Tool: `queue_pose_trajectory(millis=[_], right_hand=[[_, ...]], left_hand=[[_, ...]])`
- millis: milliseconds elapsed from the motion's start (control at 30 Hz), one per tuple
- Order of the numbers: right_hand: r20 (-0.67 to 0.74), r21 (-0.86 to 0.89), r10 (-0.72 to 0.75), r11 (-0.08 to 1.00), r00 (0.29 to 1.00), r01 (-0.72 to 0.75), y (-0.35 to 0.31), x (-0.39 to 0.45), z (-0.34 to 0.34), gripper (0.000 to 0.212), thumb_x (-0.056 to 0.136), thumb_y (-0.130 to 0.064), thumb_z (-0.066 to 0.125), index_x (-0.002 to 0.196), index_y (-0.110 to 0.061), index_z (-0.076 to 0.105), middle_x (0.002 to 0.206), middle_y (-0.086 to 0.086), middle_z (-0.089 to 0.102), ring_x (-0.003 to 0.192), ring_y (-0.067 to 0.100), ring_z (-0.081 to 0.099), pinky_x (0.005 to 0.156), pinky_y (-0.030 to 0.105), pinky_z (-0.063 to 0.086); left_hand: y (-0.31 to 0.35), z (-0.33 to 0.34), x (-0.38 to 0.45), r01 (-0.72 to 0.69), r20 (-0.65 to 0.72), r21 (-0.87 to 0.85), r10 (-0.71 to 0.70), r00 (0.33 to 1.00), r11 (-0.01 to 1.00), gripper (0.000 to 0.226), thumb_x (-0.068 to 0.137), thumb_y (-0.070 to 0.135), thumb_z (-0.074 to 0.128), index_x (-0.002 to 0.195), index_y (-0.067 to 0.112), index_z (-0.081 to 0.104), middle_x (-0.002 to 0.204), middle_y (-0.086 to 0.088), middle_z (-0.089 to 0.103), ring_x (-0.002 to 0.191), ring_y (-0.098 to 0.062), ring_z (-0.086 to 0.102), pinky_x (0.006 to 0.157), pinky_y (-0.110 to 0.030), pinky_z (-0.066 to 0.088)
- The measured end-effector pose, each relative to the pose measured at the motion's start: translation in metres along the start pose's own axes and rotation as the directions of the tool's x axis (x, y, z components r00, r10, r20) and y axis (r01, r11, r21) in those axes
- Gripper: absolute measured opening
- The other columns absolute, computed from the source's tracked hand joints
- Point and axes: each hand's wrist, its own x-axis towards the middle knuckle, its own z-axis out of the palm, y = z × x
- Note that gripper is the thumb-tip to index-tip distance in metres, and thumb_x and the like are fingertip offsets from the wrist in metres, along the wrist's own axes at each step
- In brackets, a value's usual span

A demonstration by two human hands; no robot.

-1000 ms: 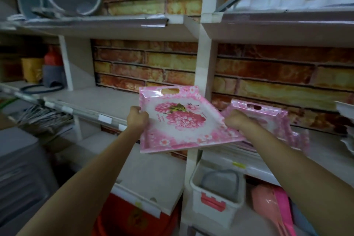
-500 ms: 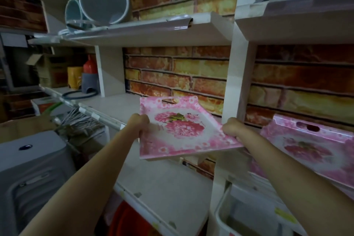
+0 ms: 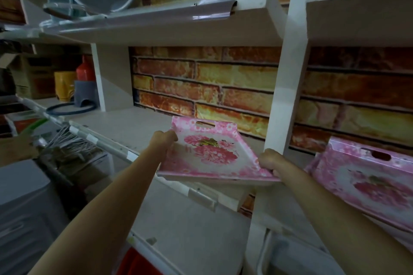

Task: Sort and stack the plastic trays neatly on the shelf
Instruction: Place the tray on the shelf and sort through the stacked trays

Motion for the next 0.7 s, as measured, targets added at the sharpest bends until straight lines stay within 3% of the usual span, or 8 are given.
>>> queue_pose_trajectory(millis=[100,267,400,433,500,533,600,700], right_hand=[[-0.028,0.032,0.059,0.998,0.998,-0.058,-0.002,0.016,0.009,0.028,0.091,0.002,0.04,0.065,-0.005,0.045,0.077,0.011,0.05,0.083,0.026,0.05,0.067,0.026,0.034],[-0.085,0.149,0.153,0.979,0.985,-0.139,-0.013,0.039,0.022,0.028,0.087,0.007,0.038,0.063,-0.007,0.044,0.067,0.009,0.048,0.058,0.019,0.046,0.051,0.023,0.032],[-0.092,0.183,0.208,0.965,0.974,-0.189,-0.019,0.051,0.035,0.023,0.088,0.005,0.038,0.069,-0.003,0.049,0.07,0.011,0.052,0.059,0.021,0.048,0.051,0.024,0.033],[-0.091,0.191,0.221,0.961,0.971,-0.201,-0.019,0.054,0.039,0.021,0.088,0.004,0.039,0.073,-0.001,0.052,0.074,0.013,0.054,0.062,0.023,0.05,0.054,0.025,0.035],[-0.091,0.203,0.255,0.951,0.963,-0.233,-0.021,0.059,0.047,0.016,0.089,0.003,0.04,0.083,0.003,0.055,0.083,0.016,0.056,0.07,0.026,0.053,0.061,0.029,0.037],[-0.095,0.211,0.267,0.947,0.959,-0.243,-0.021,0.061,0.052,0.016,0.089,0.002,0.041,0.09,0.005,0.056,0.088,0.018,0.057,0.075,0.028,0.054,0.064,0.03,0.038],[-0.104,0.225,0.287,0.94,0.952,-0.258,-0.022,0.064,0.06,0.022,0.088,0.001,0.044,0.104,0.009,0.056,0.094,0.02,0.057,0.082,0.03,0.057,0.069,0.031,0.042],[-0.137,0.235,0.306,0.934,0.942,-0.269,-0.026,0.064,0.072,0.025,0.089,-0.002,0.045,0.111,0.009,0.053,0.102,0.021,0.058,0.098,0.035,0.063,0.082,0.038,0.051]], left_hand=[[-0.002,0.002,0.033,-0.013,0.053,-0.012,0.014,0.999,1.0,0.015,0.085,0.003,0.051,0.093,-0.006,0.043,0.063,-0.01,0.038,0.052,-0.021,0.037,0.05,-0.024,0.03],[0.006,0.013,0.088,-0.022,0.134,-0.014,0.023,0.991,1.0,0.021,0.084,0.009,0.053,0.095,-0.007,0.049,0.062,-0.013,0.041,0.049,-0.025,0.039,0.048,-0.022,0.029],[0.0,0.028,0.121,-0.041,0.213,0.018,0.036,0.976,0.999,0.046,0.084,0.011,0.055,0.123,-0.014,0.047,0.097,-0.03,0.058,0.097,-0.047,0.06,0.067,-0.033,0.038],[-0.003,0.029,0.125,-0.037,0.242,0.038,0.027,0.97,0.999,0.046,0.085,0.011,0.054,0.123,-0.014,0.047,0.087,-0.026,0.055,0.091,-0.045,0.061,0.066,-0.033,0.038],[-0.007,0.026,0.133,-0.021,0.315,0.099,-0.011,0.949,0.995,0.033,0.086,0.011,0.054,0.11,-0.011,0.051,0.064,-0.013,0.041,0.054,-0.029,0.051,0.053,-0.024,0.037],[-0.01,0.025,0.137,-0.003,0.343,0.145,-0.048,0.938,0.989,0.021,0.087,0.012,0.054,0.098,-0.005,0.051,0.062,-0.01,0.037,0.047,-0.022,0.043,0.049,-0.019,0.034],[-0.017,0.022,0.146,0.032,0.388,0.175,-0.098,0.916,0.984,0.018,0.088,0.014,0.055,0.077,0.004,0.044,0.067,-0.01,0.038,0.054,-0.018,0.039,0.054,-0.021,0.033],[-0.027,0.02,0.16,0.035,0.423,0.166,-0.103,0.9,0.986,0.025,0.087,0.014,0.055,0.069,0.007,0.041,0.065,-0.009,0.037,0.054,-0.018,0.036,0.058,-0.022,0.032]])
